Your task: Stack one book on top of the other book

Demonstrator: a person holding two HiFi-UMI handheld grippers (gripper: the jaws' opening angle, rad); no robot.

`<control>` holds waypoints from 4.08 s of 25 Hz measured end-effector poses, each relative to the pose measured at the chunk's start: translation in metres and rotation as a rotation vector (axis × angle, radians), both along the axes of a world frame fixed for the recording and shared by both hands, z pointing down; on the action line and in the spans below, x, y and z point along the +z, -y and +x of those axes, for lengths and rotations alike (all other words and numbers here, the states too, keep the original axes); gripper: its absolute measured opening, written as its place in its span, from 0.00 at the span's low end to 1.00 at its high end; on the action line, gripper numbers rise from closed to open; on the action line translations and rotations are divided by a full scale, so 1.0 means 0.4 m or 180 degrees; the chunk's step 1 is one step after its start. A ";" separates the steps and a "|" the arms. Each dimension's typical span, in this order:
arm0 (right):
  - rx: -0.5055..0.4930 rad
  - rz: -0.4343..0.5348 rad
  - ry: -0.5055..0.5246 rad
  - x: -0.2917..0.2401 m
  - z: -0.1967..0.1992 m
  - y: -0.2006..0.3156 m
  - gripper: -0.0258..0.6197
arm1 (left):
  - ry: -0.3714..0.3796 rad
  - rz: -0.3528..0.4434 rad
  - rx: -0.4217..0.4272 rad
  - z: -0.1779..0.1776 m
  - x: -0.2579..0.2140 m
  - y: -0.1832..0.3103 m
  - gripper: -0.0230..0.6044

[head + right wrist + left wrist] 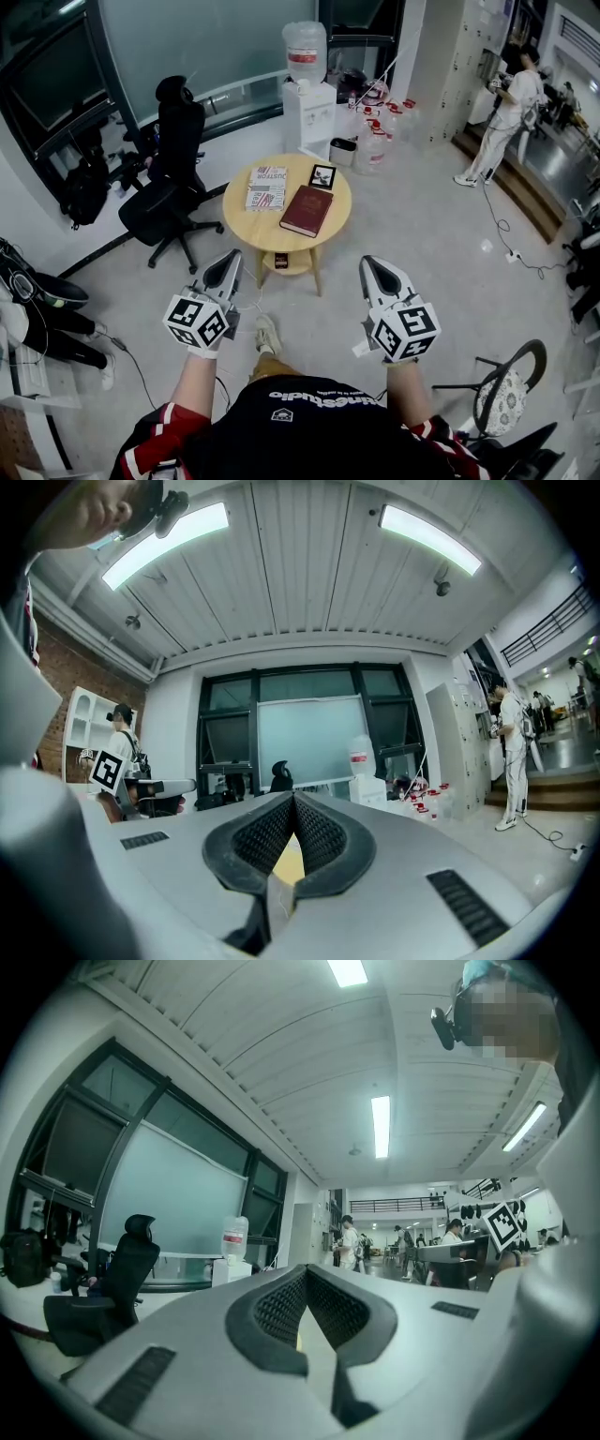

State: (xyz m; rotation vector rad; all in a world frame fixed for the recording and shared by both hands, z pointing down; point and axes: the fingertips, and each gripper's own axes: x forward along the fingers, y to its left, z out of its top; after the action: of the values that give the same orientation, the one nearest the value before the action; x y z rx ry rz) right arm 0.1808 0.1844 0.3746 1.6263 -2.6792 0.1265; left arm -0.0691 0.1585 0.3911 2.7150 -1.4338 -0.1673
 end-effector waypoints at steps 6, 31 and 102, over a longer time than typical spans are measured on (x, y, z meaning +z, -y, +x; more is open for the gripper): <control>0.0004 0.0027 0.0055 -0.007 0.007 -0.001 0.08 | 0.0053 -0.0003 0.0001 0.004 -0.005 -0.004 0.06; -0.0127 -0.0014 0.0089 -0.006 -0.015 0.023 0.08 | 0.0104 -0.0002 -0.0026 0.007 0.001 0.028 0.06; -0.0220 -0.0262 -0.0039 -0.002 -0.193 0.742 0.08 | -0.0072 -0.0295 -0.0069 -0.168 0.068 0.776 0.06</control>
State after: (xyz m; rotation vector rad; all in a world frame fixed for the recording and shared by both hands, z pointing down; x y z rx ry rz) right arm 0.1034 -0.1126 0.3739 1.5053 -2.6786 0.2224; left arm -0.1364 -0.1519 0.4183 2.6165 -1.4282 -0.1286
